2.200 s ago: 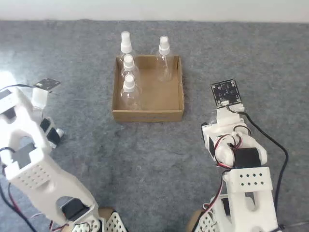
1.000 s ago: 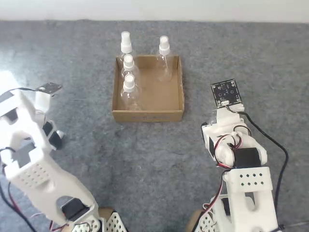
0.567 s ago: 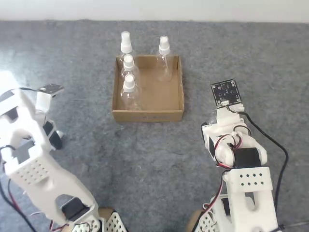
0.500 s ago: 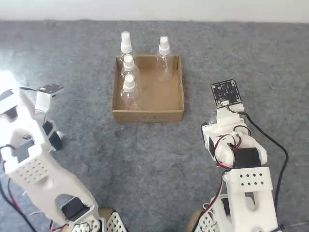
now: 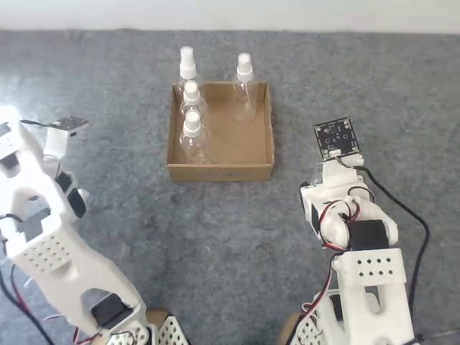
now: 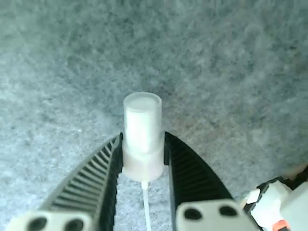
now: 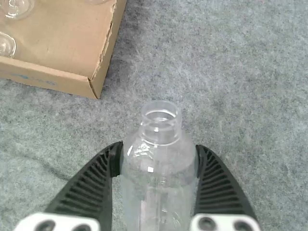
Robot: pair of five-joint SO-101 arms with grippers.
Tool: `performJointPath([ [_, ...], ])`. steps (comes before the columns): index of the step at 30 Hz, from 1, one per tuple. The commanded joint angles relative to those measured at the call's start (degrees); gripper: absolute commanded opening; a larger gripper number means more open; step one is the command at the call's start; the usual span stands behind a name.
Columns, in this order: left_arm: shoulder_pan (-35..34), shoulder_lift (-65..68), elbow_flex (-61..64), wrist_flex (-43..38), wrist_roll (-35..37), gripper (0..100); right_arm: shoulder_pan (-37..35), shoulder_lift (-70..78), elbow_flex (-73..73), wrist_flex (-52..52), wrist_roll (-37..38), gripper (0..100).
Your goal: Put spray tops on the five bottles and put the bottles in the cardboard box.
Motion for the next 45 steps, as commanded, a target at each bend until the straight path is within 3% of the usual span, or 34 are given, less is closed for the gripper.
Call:
performJointPath([
  [1,-0.97,-8.09,-2.33,2.37,-0.26,1,0.13,-1.63,-0.7,-0.92,0.7,8.9],
  [18,0.09,-21.8,2.77,1.93,1.76,1,0.04,-1.63,-0.7,-1.1,0.62,8.7],
  [29,0.09,-37.54,18.07,-9.49,5.45,1,0.04,-1.63,-0.53,-1.1,0.62,8.7],
  [35,0.09,-44.48,24.57,-17.14,11.43,2,0.04,-1.63,0.97,-3.12,0.79,8.7],
  [45,0.18,-47.91,24.22,-17.67,20.31,2,0.04,-2.51,0.97,-2.68,0.62,8.7],
])
